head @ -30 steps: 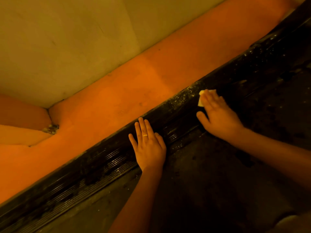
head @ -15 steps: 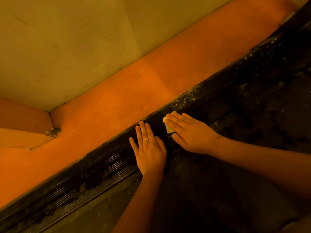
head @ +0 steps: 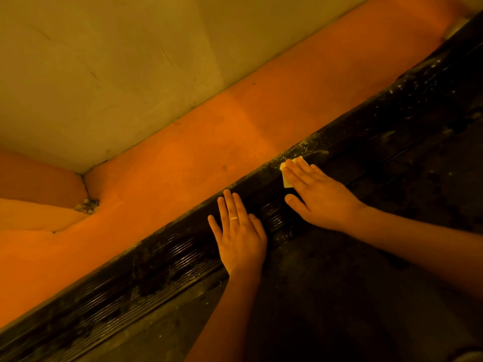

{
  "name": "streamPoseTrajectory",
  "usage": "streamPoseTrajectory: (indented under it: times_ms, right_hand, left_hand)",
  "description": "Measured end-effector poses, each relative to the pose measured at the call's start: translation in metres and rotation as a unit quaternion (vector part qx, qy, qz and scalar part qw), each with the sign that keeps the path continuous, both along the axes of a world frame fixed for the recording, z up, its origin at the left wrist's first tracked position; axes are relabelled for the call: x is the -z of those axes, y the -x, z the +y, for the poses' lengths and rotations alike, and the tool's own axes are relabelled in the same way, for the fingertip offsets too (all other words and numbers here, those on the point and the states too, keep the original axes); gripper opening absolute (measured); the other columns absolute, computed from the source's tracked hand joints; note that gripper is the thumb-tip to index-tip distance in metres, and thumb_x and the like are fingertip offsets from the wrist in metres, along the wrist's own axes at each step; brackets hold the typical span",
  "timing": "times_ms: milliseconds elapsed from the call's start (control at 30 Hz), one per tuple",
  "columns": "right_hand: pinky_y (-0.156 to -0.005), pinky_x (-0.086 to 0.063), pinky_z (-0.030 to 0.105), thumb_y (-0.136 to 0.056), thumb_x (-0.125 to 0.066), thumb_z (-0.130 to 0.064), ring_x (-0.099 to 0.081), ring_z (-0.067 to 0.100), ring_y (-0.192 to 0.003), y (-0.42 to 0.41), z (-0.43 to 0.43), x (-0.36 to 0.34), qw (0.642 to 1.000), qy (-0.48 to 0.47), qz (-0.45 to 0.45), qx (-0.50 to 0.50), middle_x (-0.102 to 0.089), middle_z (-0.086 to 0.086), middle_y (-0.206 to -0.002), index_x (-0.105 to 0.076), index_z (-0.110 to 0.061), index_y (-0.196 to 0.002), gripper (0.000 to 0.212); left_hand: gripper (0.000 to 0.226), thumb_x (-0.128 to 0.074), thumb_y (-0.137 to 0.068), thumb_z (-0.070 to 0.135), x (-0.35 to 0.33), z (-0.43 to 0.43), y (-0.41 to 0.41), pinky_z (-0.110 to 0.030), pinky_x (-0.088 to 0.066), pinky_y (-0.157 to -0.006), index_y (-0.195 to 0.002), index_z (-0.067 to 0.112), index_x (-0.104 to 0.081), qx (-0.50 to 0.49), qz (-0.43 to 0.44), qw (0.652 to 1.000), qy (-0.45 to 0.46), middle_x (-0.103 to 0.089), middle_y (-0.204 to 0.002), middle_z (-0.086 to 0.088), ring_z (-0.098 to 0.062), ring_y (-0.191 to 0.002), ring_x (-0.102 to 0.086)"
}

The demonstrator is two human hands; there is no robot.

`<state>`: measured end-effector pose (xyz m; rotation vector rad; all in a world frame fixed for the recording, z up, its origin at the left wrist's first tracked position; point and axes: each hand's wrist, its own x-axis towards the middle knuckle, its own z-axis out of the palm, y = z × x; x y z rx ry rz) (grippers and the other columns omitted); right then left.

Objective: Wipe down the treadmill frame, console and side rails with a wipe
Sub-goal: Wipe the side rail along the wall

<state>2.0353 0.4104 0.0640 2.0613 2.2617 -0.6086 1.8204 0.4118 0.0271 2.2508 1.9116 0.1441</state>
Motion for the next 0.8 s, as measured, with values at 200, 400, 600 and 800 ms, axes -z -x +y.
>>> streamPoseTrajectory:
  times_ms: [200, 400, 600, 800]
  right_hand:
    - [-0.121, -0.008, 0.043, -0.096, -0.014, -0.055, -0.006, 0.027, -0.153, -0.058, -0.003, 0.005, 0.992, -0.031, -0.008, 0.121, -0.013, 0.012, -0.165, -0.014, -0.009, -0.158, 0.078]
    - [-0.122, -0.002, 0.043, -0.100, -0.014, -0.057, 0.003, 0.026, -0.153, -0.083, -0.003, 0.009, 0.982, -0.011, -0.005, 0.186, -0.004, 0.011, -0.167, -0.009, -0.008, -0.159, 0.077]
    - [-0.122, 0.001, 0.039, -0.094, -0.006, -0.059, 0.008, 0.022, -0.152, -0.025, -0.013, 0.007, 0.997, -0.011, 0.008, 0.070, 0.002, 0.005, -0.165, -0.006, -0.011, -0.159, 0.081]
    - [-0.122, -0.005, 0.044, -0.097, -0.014, -0.054, -0.003, 0.027, -0.153, -0.076, -0.002, 0.012, 0.982, -0.043, 0.013, 0.186, -0.009, 0.011, -0.166, -0.012, -0.010, -0.159, 0.077]
  left_hand:
    - [0.061, -0.015, -0.103, 0.040, -0.001, 0.000, 0.000, -0.051, -0.001, -0.124, -0.158, 0.013, -0.015, 0.002, 0.003, 1.000, 0.006, -0.004, -0.167, -0.005, -0.022, -0.155, 0.002]
    - [0.061, -0.016, -0.103, 0.040, 0.000, -0.001, 0.000, -0.051, -0.001, -0.125, -0.158, 0.013, -0.014, 0.001, 0.000, 1.000, 0.008, -0.004, -0.167, -0.004, -0.022, -0.155, 0.003]
    - [0.061, -0.019, -0.103, 0.039, 0.000, 0.000, 0.000, -0.053, -0.006, -0.124, -0.158, 0.012, -0.018, -0.002, 0.000, 1.000, 0.004, -0.008, -0.167, -0.005, -0.022, -0.155, -0.002]
    - [0.061, -0.018, -0.104, 0.039, 0.000, 0.000, 0.000, -0.052, -0.005, -0.125, -0.158, 0.013, -0.017, 0.000, 0.004, 1.000, 0.003, -0.006, -0.167, -0.005, -0.022, -0.155, 0.000]
